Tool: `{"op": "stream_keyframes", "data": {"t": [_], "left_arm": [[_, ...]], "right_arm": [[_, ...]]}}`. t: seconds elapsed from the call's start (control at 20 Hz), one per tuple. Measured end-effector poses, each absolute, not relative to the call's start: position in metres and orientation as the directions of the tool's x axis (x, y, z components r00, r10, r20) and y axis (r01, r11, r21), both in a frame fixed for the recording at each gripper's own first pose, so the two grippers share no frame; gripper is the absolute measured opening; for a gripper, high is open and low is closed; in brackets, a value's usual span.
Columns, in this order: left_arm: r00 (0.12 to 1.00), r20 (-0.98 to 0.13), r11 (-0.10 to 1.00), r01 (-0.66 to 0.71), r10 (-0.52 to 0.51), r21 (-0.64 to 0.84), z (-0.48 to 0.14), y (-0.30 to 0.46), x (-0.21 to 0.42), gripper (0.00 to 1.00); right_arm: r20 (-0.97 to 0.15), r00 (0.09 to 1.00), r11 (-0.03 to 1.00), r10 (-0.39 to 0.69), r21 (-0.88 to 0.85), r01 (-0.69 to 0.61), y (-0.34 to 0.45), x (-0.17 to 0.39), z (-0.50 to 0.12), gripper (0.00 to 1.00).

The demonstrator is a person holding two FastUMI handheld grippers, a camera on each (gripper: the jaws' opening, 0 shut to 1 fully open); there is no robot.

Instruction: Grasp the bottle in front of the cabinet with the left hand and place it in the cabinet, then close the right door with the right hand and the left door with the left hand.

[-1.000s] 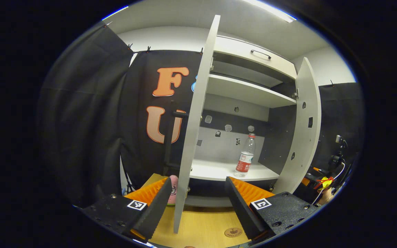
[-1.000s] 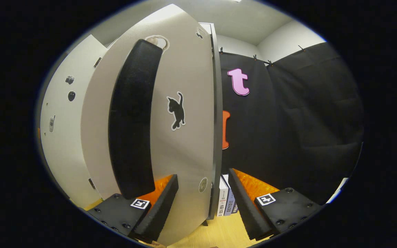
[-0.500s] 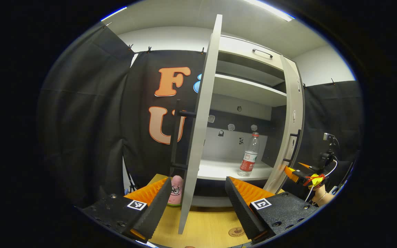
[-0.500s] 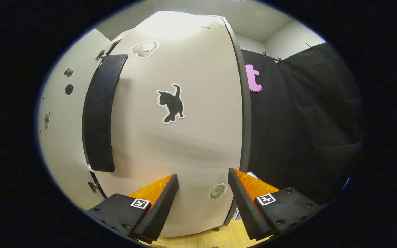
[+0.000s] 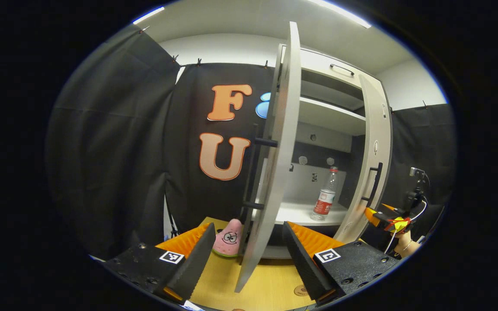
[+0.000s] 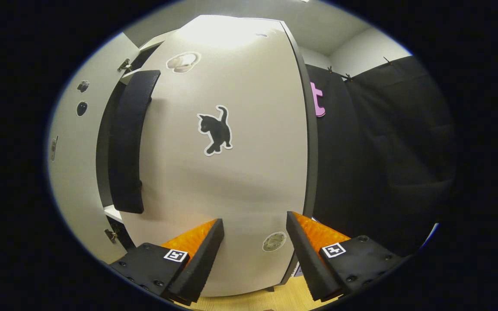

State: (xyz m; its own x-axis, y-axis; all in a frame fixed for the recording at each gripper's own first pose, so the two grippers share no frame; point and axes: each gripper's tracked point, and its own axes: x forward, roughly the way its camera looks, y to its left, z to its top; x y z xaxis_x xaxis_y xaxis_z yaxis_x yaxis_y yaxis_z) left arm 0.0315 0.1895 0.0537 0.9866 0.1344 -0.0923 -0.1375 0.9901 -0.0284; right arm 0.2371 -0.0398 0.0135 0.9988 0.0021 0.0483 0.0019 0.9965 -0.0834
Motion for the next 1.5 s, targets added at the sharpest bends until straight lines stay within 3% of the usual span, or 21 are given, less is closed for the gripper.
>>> {"op": "stream_keyframes", "data": {"t": [0.55, 0.9, 1.15, 1.5], "left_arm": [[0.974, -0.130, 0.982, -0.189, 0.187, -0.005, 0.031, 0.225, 0.052, 0.94], [0.977, -0.126, 0.985, -0.169, 0.173, 0.039, 0.036, 0.217, 0.054, 0.94], [0.975, -0.134, 0.984, -0.180, 0.177, -0.008, 0.031, 0.207, 0.054, 0.94], [0.984, -0.143, 0.994, -0.108, 0.103, -0.032, 0.025, 0.167, 0.064, 0.94]], "right_arm": [[0.024, 1.000, 0.997, -0.006, -0.073, 0.008, -0.038, 0.228, 0.012, 0.97], [0.003, 0.999, 0.997, -0.037, -0.061, 0.037, -0.071, 0.185, 0.026, 0.97], [0.013, 0.999, 0.999, -0.031, -0.039, 0.031, -0.091, 0.147, 0.043, 0.97], [0.024, 0.997, 0.995, -0.071, -0.070, 0.072, -0.130, 0.105, 0.062, 0.97]]}}
